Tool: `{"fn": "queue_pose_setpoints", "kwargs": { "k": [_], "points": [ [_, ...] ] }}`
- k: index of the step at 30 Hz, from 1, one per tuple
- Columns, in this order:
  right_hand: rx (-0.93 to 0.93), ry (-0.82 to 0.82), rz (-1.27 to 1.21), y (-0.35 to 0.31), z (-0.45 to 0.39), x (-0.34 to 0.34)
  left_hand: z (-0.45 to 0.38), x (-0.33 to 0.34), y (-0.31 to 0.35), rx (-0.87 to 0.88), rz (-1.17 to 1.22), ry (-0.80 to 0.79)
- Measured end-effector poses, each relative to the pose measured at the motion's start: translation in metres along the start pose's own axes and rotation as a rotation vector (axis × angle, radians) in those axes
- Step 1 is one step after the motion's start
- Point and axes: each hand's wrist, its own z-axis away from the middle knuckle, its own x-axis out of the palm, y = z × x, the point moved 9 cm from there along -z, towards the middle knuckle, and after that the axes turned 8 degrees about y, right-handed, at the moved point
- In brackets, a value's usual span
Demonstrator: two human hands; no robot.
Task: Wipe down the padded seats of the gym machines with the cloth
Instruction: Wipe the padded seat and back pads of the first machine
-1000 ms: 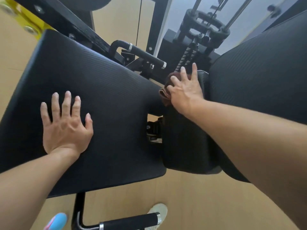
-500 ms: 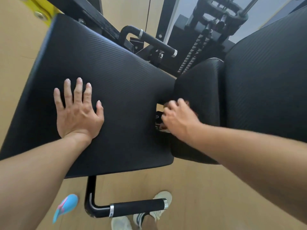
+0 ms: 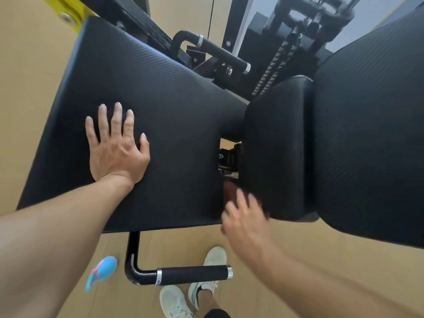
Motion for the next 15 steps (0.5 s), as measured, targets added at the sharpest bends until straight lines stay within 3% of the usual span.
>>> {"fn": "queue_pose_setpoints", "kwargs": {
  "k": [4, 7, 10, 15],
  "points": [
    [0.445, -0.31, -0.855, -0.02, 0.057, 0.044, 0.002, 0.004, -0.001, -0.004, -0.021, -0.059],
    [0.714, -0.287, -1.387, -0.026, 0.096, 0.038, -0.004, 0.009, -0.005, -0.017, 0.001, -0.253],
    [0.871, -0.165, -1.707, -0.027, 0.122, 0.016, 0.004, -0.015, -0.005, -0.077, 0.186, -0.535],
    [0.814, -0.16, -1.896, -0.035, 0.133, -0.066, 0.141, -0.098, 0.02, -0.507, 0.913, -0.848]
  ]
}}
